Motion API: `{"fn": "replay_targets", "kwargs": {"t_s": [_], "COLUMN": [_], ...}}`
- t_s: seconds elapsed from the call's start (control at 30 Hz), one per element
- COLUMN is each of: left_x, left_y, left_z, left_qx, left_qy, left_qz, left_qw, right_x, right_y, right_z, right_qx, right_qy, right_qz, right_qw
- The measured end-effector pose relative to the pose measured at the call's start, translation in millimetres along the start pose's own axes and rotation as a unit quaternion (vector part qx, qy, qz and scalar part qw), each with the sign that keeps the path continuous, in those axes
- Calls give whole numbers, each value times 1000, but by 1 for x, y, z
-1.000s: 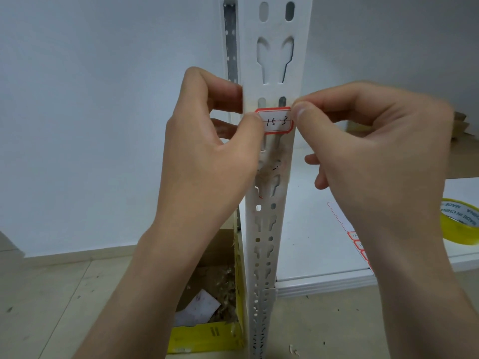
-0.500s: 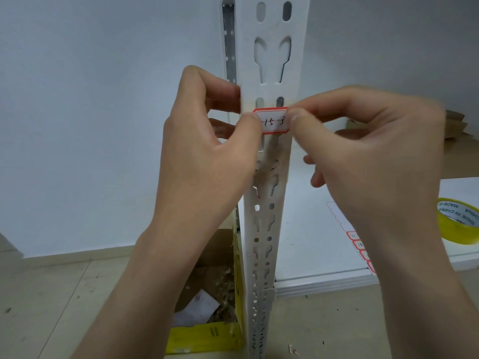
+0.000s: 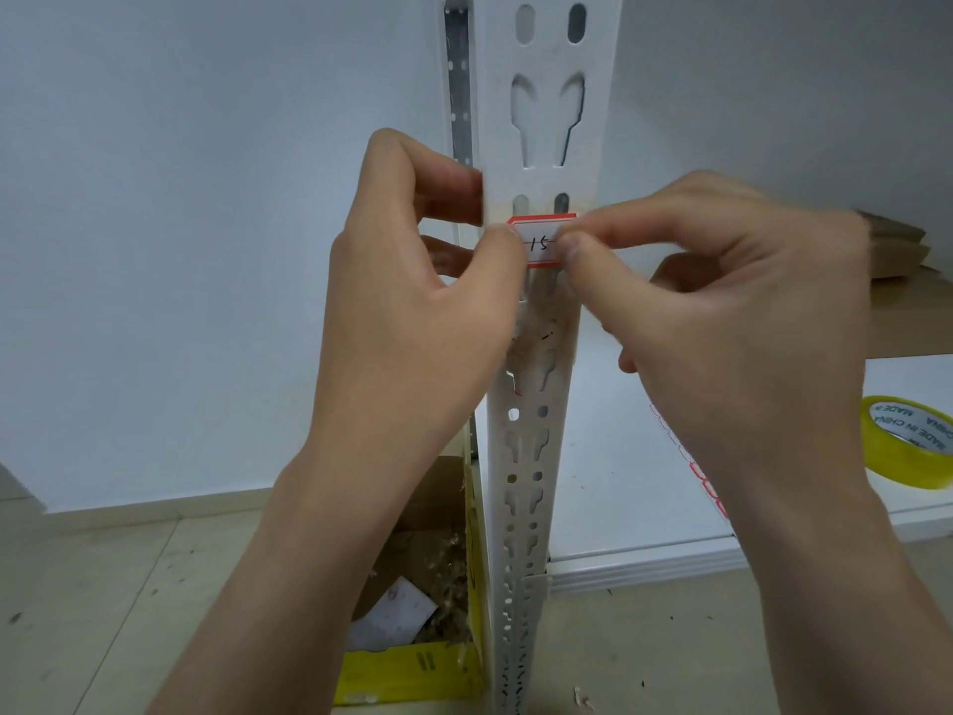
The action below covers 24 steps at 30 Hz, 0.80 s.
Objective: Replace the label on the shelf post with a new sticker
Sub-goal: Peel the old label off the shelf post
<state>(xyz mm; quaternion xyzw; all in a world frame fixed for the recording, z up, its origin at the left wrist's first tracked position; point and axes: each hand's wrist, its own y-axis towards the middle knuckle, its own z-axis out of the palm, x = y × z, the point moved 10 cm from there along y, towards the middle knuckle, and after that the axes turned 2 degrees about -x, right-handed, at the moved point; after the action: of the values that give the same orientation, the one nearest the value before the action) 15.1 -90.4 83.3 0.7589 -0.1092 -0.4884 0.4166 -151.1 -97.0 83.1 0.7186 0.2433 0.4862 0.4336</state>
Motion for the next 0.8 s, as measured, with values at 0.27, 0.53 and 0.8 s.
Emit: {"fn": "replay_targets", "kwargs": {"t_s": [0.27, 0.53, 0.8], "left_x": [-1, -1, -1], "left_y": [0, 0, 0], "left_z": [-1, 0, 0], "left_qx": [2, 0, 1], "left_qy": [-15, -13, -9], "left_qz": [-3, 2, 4], "left_qw": [1000, 1000, 1000], "right_x": [-1, -4, -2], "right_y": [-2, -2, -4], "right_z": [-7, 3, -7], "right_qx": [-35, 12, -36], "right_qy": [31, -1, 16], "right_qz": [3, -16, -7], "right_qw": [999, 1000, 999]}}
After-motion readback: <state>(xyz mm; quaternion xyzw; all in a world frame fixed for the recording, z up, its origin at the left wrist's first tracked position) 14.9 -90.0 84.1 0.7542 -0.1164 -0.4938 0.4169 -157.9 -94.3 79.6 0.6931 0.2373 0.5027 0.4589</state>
